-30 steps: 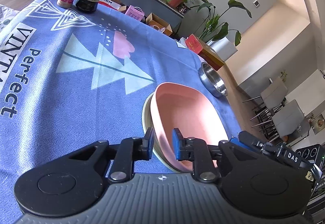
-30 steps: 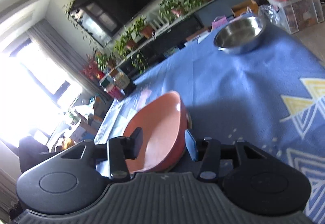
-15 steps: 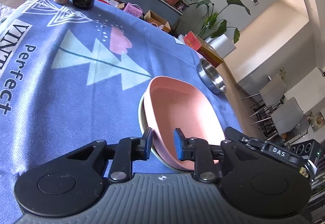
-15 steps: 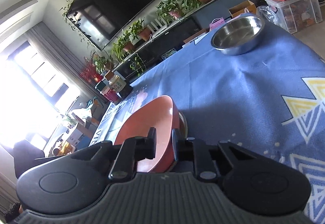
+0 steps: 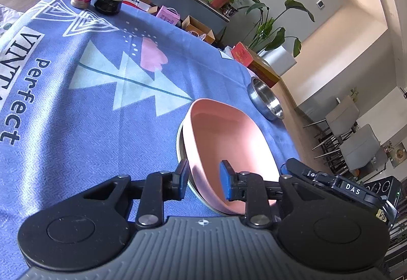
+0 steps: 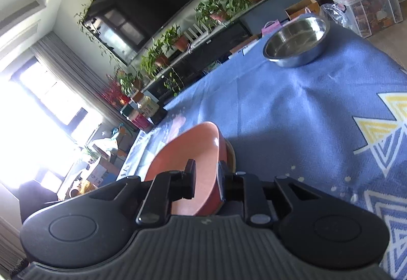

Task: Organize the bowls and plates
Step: 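Open both grippers and withdraw them from the pink dish, then move both open grippers to the rim of the steel bowl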

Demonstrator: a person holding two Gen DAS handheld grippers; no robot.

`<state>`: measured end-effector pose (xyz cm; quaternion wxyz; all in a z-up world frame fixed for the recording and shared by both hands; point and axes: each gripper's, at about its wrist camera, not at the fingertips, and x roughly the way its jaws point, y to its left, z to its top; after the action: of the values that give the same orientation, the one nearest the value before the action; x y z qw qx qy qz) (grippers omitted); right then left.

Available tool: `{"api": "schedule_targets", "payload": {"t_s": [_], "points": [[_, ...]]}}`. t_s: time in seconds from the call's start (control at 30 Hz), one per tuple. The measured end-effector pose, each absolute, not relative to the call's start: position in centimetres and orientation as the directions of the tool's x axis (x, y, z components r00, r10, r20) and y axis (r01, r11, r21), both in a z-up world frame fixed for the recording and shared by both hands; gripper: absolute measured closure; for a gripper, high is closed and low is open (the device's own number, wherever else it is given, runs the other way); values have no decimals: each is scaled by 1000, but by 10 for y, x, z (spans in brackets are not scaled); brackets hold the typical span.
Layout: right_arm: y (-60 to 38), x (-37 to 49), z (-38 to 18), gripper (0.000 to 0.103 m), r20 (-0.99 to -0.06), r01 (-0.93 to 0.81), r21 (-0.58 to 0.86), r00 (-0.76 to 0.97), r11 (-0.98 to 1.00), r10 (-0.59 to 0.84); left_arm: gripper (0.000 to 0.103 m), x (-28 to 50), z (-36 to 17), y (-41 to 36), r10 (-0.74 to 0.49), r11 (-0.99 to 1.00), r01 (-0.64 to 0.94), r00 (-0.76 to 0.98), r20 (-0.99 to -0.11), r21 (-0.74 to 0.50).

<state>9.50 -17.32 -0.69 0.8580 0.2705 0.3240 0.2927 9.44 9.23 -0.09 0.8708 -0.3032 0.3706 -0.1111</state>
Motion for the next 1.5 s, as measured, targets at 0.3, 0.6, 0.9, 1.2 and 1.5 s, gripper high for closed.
{"api": "schedule_targets", "payload": {"t_s": [0.3, 0.6, 0.9, 1.2, 1.5], "points": [[-186, 97, -3, 28, -355, -297, 691, 655, 659, 667, 61, 92, 9, 94, -392, 812, -24, 716, -577, -583], [-211, 103, 3, 13, -285, -255, 742, 717, 620, 636, 59, 97, 33, 83, -349, 851, 1, 748, -564, -525], [-256, 125, 3, 9, -237, -149, 803, 809, 577, 538, 46, 136, 64, 46, -365, 883, 81, 738, -568, -463], [-274, 145, -7, 7, -254, -69, 837, 829, 543, 498, 29, 189, 93, 8, -359, 902, 112, 729, -583, -416], [-280, 166, -5, 7, -267, -85, 818, 820, 569, 507, 29, 247, 91, -35, -334, 924, 111, 700, -631, -366]]}}
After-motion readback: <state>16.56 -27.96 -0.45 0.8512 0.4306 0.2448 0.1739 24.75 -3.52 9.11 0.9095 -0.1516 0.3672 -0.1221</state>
